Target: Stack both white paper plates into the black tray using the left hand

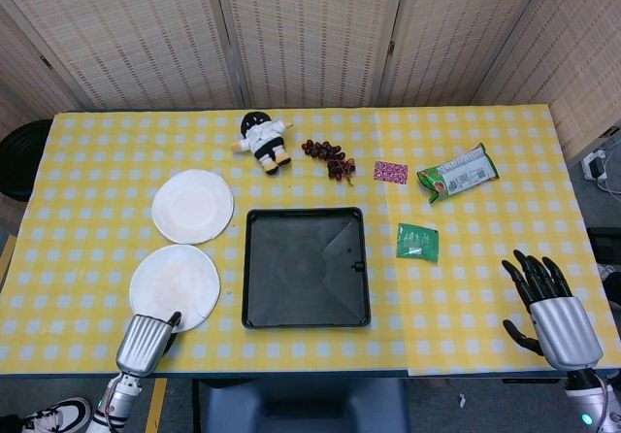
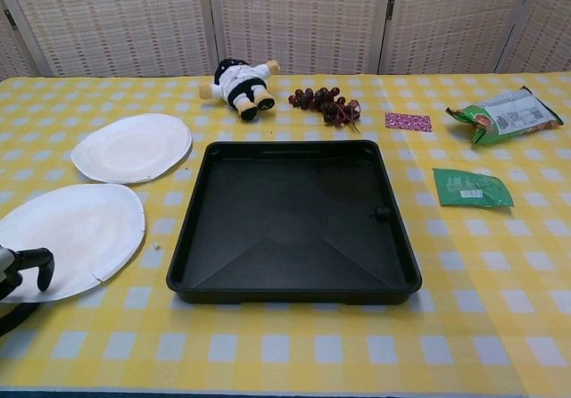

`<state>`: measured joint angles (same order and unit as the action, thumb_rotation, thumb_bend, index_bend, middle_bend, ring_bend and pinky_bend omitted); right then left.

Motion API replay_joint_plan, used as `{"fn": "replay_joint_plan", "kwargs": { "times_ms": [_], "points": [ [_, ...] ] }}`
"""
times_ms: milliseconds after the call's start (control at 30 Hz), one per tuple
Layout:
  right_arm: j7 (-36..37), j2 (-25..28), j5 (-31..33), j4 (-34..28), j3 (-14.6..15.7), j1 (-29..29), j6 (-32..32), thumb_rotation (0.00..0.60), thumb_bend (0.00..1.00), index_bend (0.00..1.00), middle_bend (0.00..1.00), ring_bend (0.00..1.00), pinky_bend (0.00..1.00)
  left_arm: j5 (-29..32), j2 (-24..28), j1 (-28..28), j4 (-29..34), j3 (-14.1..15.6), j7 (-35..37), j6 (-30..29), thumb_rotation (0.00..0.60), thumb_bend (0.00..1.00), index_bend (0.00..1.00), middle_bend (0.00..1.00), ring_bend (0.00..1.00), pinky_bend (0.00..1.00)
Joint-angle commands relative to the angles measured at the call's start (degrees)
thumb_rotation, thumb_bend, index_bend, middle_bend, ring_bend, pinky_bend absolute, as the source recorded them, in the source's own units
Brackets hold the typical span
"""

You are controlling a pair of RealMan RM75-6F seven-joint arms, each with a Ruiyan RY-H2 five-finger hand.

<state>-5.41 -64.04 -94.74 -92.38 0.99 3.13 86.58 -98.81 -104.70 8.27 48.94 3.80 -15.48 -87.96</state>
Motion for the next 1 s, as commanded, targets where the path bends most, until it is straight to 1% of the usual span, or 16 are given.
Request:
{"fn": "replay_joint_plan", "kwargs": {
  "times_ms": [33, 200, 333, 367, 433, 567, 667, 733, 867, 1000],
  "points": [
    [-0.03, 0.0, 0.03, -0.01, 0.0, 0.04, -0.09, 0.6, 0.29, 0.0, 0.0, 0.0, 0.0, -0.07, -0.97, -0.03, -1.7, -0.2, 0.85, -1.27, 0.6, 0.46, 0.61, 1.0, 1.0, 1.0],
    [-0.22, -0.03, 0.07, -0.05, 0.05, 0.07, -0.25, 0.6, 0.29, 0.0, 0.0, 0.0, 0.0, 0.03, -2.39, -0.08, -4.63, -0.74, 2.12, -3.39, 0.6, 0.5, 0.67, 1.0, 1.0, 1.0],
    [-0.28, -0.01, 0.14, -0.08, 0.07, 0.1, -0.39, 0.6, 0.29, 0.0, 0.0, 0.0, 0.0, 0.02, -2.94, -0.14, -6.03, -1.01, 3.57, -5.13, 0.6, 0.5, 0.69, 1.0, 1.0, 1.0],
    [-0.27, -0.01, 0.16, -0.09, 0.06, 0.11, -0.39, 0.6, 0.29, 0.0, 0.0, 0.0, 0.0, 0.76, -3.27, -1.56, -5.2, -0.93, 3.53, -6.06, 0.6, 0.5, 0.69, 1.0, 1.0, 1.0],
    [-0.28, -0.02, 0.21, -0.07, 0.04, 0.13, -0.44, 0.6, 0.29, 0.0, 0.0, 0.0, 0.0, 0.92, -2.86, -1.01, -4.94, -1.63, 4.62, -6.66, 0.6, 0.51, 0.69, 1.0, 1.0, 1.0],
    [-0.38, -0.08, 0.23, -0.07, 0.05, 0.17, -0.55, 0.6, 0.29, 0.0, 0.0, 0.0, 0.0, -0.17, -1.71, -1.15, -4.37, -2.28, 7.39, -11.82, 0.6, 0.52, 0.69, 1.0, 1.0, 1.0],
    [-0.69, -0.18, 0.11, -0.12, 0.18, 0.19, -0.69, 0.6, 0.29, 0.0, 0.0, 0.0, 0.0, 0.22, -0.91, -1.48, -2.48, -3.84, 11.68, -15.89, 0.6, 0.53, 0.7, 1.0, 1.0, 1.0],
    [-0.85, -0.2, 0.05, -0.25, 0.23, 0.17, -0.69, 0.6, 0.29, 0.0, 0.0, 0.0, 0.0, 0.5, -0.74, -1.49, -1.61, -5.33, 13.27, -18.76, 0.6, 0.54, 0.7, 1.0, 1.0, 1.0],
    [-1.04, -0.29, -0.09, -0.39, 0.34, 0.08, -0.58, 0.6, 0.29, 0.0, 0.0, 0.0, 0.0, 0.43, -0.2, -1.23, 0.78, -7.04, 14.0, -22.2, 0.6, 0.54, 0.7, 1.0, 1.0, 1.0],
    [-1.29, -0.39, -0.45, -0.5, 0.59, 0.07, -0.65, 0.6, 0.29, 0.0, 0.0, 0.0, 0.0, -0.7, 0.64, -0.8, 3.73, -7.36, 12.82, -24.05, 0.6, 0.54, 0.7, 1.0, 1.0, 1.0]
  ]
}}
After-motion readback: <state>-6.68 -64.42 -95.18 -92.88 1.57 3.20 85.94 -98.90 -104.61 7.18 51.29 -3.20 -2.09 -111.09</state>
